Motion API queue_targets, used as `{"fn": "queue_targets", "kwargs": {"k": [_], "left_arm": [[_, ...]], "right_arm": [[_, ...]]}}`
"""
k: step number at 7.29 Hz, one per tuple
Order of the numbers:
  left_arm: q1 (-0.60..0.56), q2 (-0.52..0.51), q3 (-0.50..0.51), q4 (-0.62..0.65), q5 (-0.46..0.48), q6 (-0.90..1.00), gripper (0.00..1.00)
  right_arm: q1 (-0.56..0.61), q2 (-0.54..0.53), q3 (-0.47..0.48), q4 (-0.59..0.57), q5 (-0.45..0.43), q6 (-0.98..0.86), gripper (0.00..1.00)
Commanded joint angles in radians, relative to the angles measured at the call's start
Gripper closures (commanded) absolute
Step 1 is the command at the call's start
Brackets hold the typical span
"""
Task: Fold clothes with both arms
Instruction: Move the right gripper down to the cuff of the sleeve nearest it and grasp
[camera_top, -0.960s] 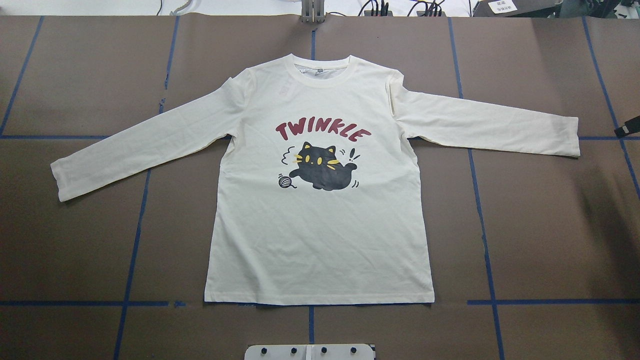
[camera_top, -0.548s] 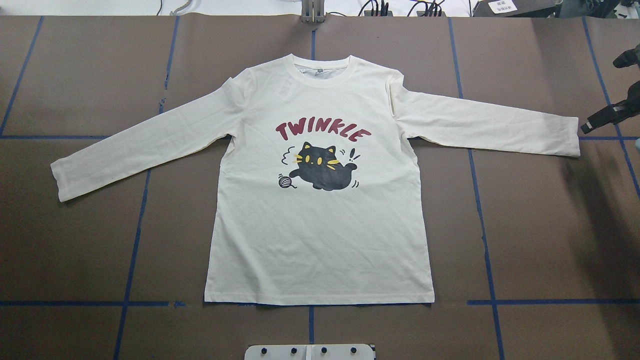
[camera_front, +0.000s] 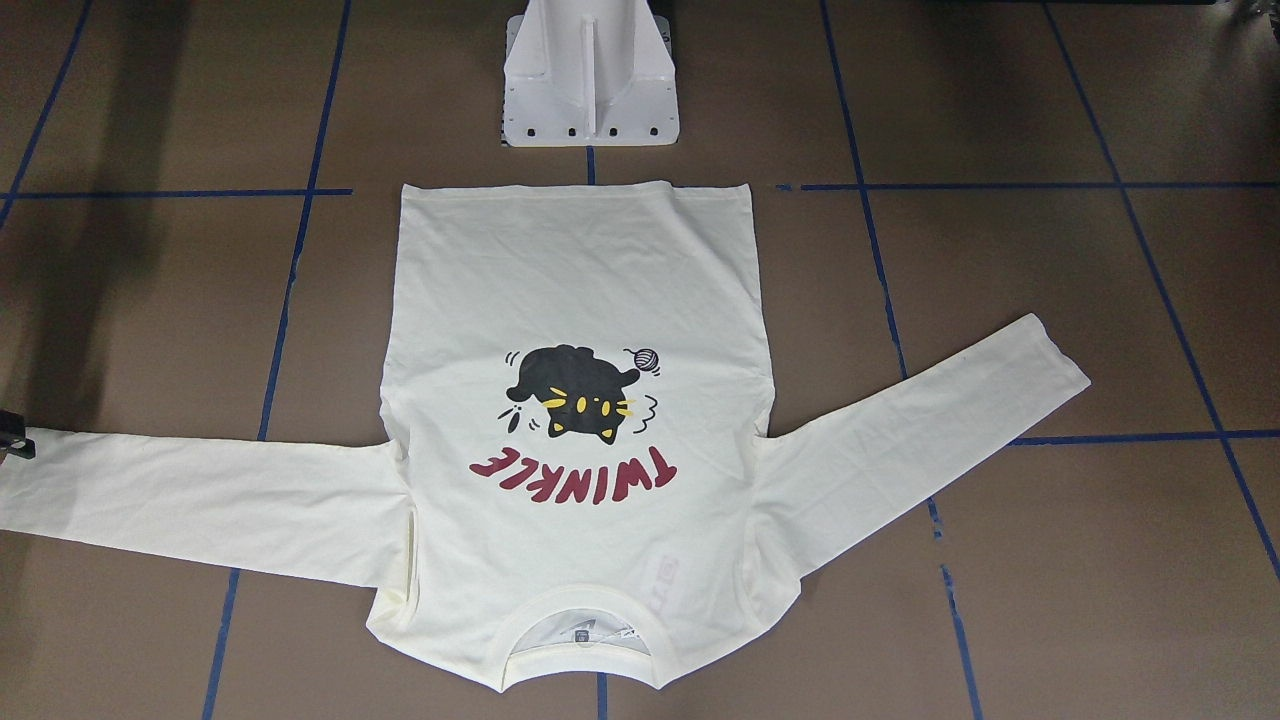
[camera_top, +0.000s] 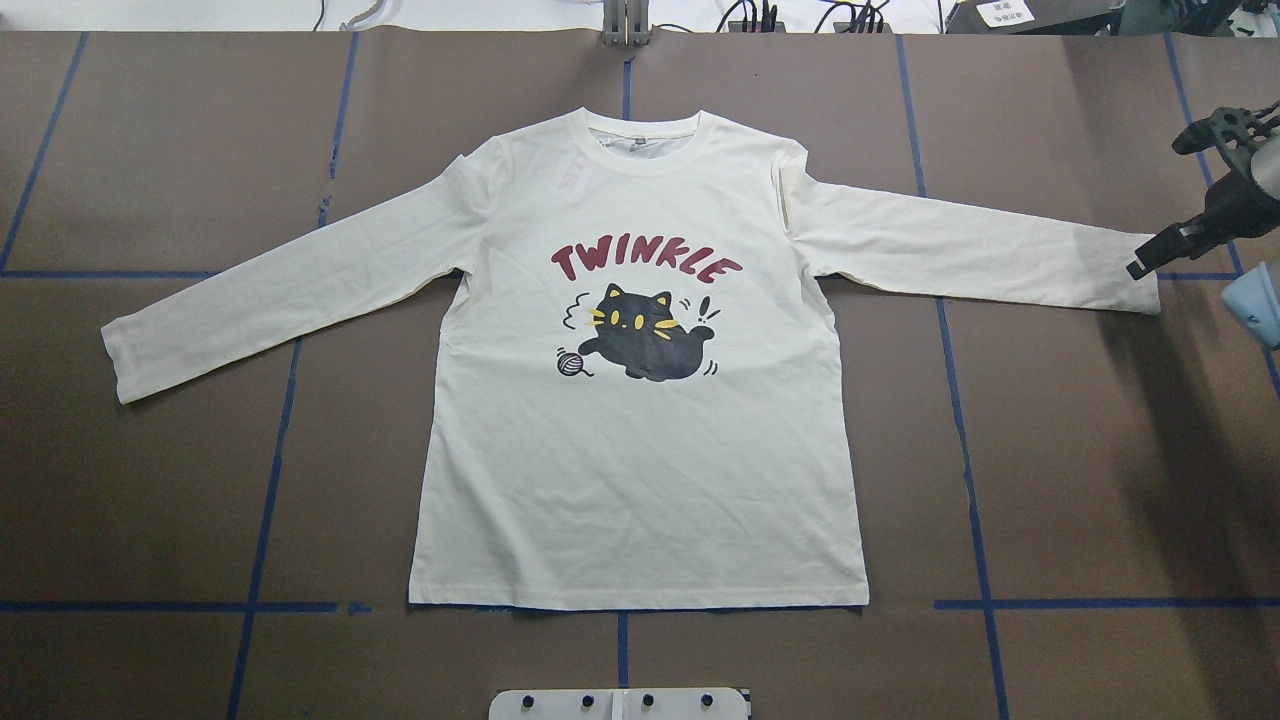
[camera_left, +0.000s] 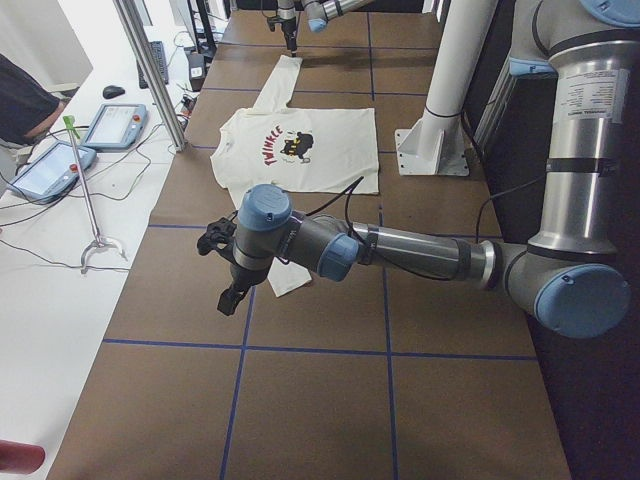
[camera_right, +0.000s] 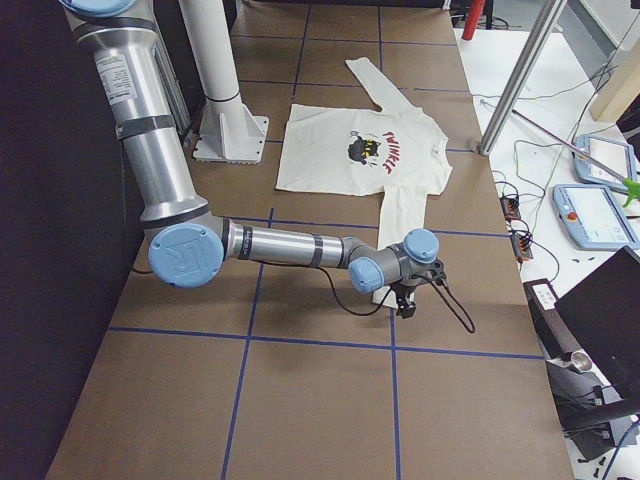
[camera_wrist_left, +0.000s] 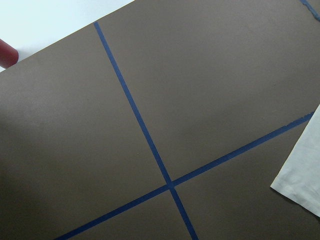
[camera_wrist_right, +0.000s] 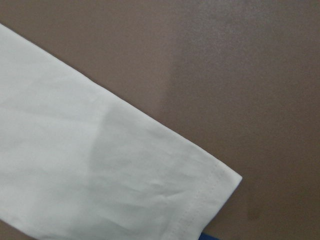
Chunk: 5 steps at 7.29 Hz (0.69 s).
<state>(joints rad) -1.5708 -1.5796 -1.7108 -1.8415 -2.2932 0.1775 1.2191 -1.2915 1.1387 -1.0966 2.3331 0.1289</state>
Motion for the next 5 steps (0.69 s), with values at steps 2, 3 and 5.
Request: {"fn": "queue_targets", "kwargs": {"k": [2,3,5], "left_arm": [[0.000,0.003,-0.001,0.001,0.000,0.000,0.00],[0.000,0.003,-0.001,0.001,0.000,0.000,0.00],[0.000,0.001,-0.003,-0.001,0.000,0.000,0.00]], "right_arm": [[-0.007,0.006,-0.025,0.000,-0.009,-0.002,0.00],[-0.009,0.008,-0.031,-0.002,-0.009,0.000,0.00],[-0.020,0.009,-0.036,-0.002,-0.009,0.000,0.05]]}}
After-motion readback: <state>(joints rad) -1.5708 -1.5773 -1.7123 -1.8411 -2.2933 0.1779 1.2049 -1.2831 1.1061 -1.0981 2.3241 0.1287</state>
